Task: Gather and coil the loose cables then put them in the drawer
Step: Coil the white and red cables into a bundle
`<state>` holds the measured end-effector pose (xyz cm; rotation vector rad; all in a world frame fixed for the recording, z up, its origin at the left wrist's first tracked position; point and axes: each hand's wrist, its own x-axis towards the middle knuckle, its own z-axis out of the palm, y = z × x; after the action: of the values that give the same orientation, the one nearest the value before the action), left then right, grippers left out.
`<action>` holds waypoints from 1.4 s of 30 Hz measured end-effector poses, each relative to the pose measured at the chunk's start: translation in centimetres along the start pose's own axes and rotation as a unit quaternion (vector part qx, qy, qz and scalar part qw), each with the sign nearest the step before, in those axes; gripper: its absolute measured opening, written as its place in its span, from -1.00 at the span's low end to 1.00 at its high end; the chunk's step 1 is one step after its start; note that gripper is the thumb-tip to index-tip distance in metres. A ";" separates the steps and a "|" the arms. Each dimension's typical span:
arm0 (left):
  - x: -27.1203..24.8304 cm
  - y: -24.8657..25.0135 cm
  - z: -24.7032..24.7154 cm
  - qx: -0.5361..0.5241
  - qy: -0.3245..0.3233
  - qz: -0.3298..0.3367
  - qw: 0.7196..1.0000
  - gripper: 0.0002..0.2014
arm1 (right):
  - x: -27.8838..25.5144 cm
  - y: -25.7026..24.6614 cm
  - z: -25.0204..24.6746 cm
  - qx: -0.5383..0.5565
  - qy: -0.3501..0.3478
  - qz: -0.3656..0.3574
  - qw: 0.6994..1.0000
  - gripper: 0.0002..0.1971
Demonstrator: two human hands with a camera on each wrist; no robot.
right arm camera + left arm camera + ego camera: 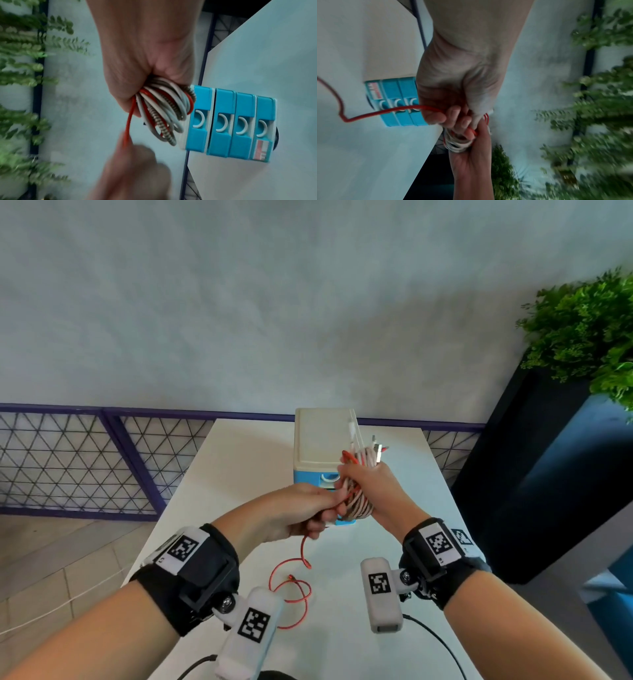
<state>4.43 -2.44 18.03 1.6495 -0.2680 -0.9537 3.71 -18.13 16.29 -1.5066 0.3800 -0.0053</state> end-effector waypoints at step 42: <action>-0.4 -0.3 -3.3 -0.092 0.064 -0.007 0.994 -0.86 | 0.0 0.5 0.0 -0.185 0.002 -0.049 0.981 -0.71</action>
<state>6.44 0.23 17.99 1.5372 -0.0778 -0.8531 3.54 -18.07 15.76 -1.8933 0.3207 -0.0170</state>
